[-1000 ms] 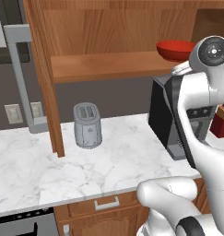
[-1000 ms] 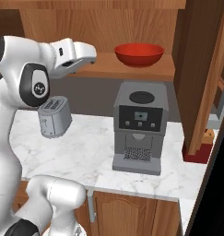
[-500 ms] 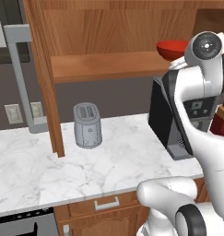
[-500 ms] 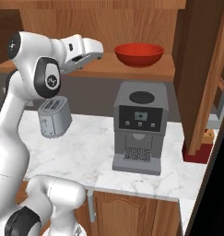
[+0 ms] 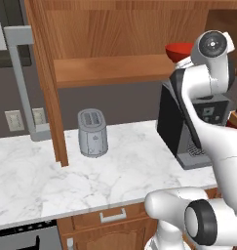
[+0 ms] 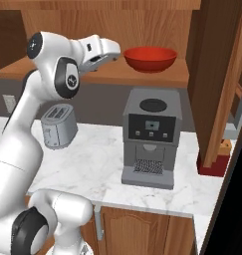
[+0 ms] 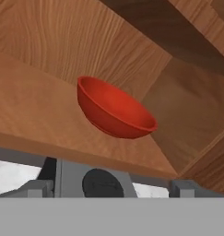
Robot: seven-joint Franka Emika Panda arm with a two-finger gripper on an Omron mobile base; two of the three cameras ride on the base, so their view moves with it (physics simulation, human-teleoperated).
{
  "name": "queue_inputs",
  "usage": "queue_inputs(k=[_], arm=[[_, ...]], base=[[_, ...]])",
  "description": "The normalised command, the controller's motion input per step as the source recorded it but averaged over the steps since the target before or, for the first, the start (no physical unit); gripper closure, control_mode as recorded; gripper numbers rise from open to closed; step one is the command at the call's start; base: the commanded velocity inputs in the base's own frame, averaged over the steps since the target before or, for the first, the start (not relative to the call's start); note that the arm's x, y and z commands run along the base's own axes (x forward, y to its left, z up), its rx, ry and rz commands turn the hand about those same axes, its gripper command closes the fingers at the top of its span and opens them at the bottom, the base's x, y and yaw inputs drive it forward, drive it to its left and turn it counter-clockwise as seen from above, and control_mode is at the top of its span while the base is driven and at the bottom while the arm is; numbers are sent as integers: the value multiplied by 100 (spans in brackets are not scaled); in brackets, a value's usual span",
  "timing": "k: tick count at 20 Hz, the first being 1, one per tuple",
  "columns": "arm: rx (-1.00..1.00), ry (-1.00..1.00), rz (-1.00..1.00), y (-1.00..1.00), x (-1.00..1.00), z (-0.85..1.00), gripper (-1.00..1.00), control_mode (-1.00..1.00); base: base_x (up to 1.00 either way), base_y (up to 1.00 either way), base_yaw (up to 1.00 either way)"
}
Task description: Move the bowls from the cabinet to the plates on the dining table.
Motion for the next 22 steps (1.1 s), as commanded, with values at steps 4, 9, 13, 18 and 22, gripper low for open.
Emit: queue_inputs(k=[4,9,13,18,22], arm=[[0,2,4,-13,40,0,-100,-100],[0,3,3,-13,38,-4,-100,-100],[0,3,2,-9,36,-8,-100,-100],[0,3,2,-7,36,-9,-100,-100],[0,3,2,-8,37,-3,-100,-100]], base=[[0,0,0],[0,0,0],[0,0,0],[0,0,0],[0,0,0]])
